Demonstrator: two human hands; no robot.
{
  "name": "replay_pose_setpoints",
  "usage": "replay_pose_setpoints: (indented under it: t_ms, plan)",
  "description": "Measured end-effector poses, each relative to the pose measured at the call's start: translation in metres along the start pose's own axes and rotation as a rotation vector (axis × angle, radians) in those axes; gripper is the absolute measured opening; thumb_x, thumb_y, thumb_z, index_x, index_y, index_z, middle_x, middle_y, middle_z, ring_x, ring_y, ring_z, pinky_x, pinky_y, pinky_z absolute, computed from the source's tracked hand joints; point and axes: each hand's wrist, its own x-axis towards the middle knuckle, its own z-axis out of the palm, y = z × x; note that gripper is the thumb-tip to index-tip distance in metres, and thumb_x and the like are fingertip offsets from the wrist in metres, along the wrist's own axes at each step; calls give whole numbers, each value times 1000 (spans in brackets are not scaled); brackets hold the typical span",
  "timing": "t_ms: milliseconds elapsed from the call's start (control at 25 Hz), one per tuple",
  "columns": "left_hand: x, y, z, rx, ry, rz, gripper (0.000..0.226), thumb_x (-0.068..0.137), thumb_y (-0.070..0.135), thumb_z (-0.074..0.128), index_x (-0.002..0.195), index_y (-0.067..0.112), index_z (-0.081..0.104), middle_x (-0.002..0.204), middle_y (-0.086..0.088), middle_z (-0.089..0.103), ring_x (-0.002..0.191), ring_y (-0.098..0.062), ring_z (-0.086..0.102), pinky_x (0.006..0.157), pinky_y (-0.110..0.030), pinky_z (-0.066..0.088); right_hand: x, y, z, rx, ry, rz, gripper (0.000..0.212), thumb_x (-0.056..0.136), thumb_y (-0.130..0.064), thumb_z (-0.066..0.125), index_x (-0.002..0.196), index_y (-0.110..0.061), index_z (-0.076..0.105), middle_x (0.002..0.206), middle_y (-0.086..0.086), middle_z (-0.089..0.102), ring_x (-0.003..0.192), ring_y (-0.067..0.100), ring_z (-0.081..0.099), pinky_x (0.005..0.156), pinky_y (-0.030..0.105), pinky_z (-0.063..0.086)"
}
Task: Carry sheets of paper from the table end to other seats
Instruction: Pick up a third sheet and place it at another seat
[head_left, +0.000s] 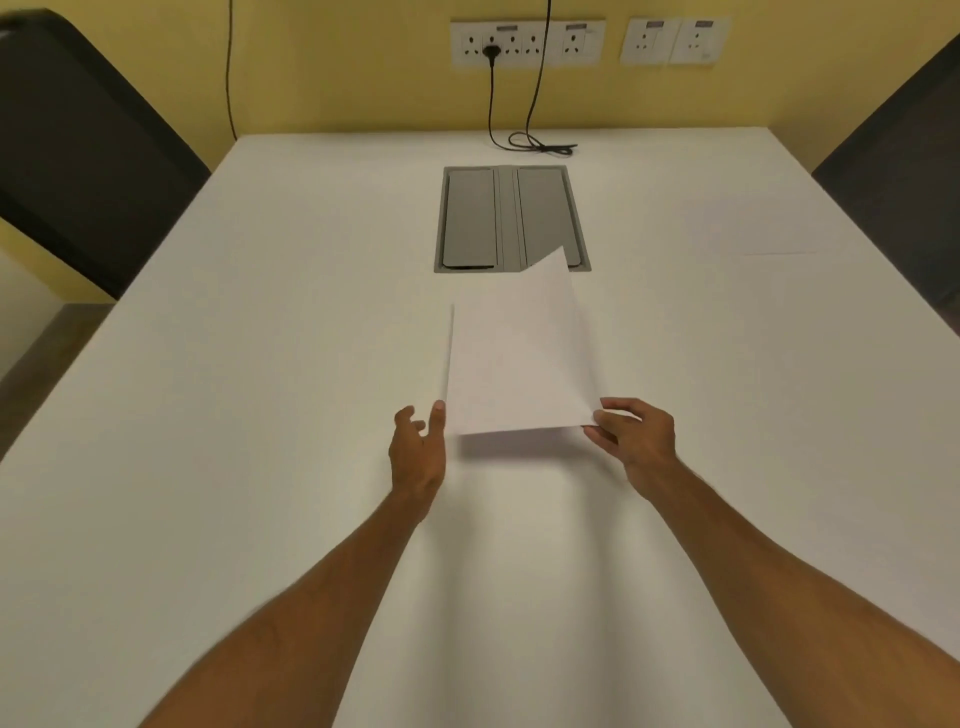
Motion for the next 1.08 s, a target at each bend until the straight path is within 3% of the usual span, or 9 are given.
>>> replay_pose_setpoints:
  t_ms: [120,200,280,480,760,920,1080]
  plan:
    - [-14,24,-22,-347,-106,-266,52,90,47,56,121,6,52,112,-12,62,100,-27,64,85,-41,55,-31,-14,-17,53,-98,16,18,80,13,66,96,6,64,85,21,63,74,27,65,62,24,60]
    - [-30,35,-38,-418,-192,-286,39,90,40,60,107,4,59,96,-10,68,82,-23,68,67,-35,55,-54,-20,-30,72,-147,35,14,81,13,65,93,5,64,87,23,65,76,27,67,63,25,61]
    - [-49,44,-51,-445,-232,-249,30,91,26,61,107,1,62,92,-9,70,75,-23,69,61,-33,54,-75,-25,-42,63,-187,47,14,81,12,65,93,4,64,87,22,67,74,26,68,65,26,61]
    - [-108,57,-84,-422,-203,-156,26,90,-5,55,116,-8,59,110,-19,66,85,-28,65,72,-37,54,-133,-28,-68,83,-325,74,16,82,10,66,97,4,64,81,17,70,68,25,71,67,29,61]
    - [-189,44,-167,-345,-158,-57,24,89,-6,56,113,-4,59,101,-19,65,75,-25,65,66,-32,56,-207,-37,-44,-98,-438,33,22,83,-7,71,104,-11,66,93,4,71,82,18,67,70,29,56]
    - [-227,28,-235,-323,-109,-41,24,89,-6,56,112,-4,60,96,-17,66,76,-24,66,67,-33,55,-258,-40,-3,-185,-509,-62,16,84,-4,69,99,-9,66,85,3,72,69,11,69,60,22,53]
    - [-260,12,-305,-287,-35,-19,20,88,-5,58,108,-2,61,101,-17,65,79,-25,65,73,-36,54,-313,-30,35,-280,-600,-116,20,81,4,70,100,-1,64,85,13,70,68,20,69,61,26,55]
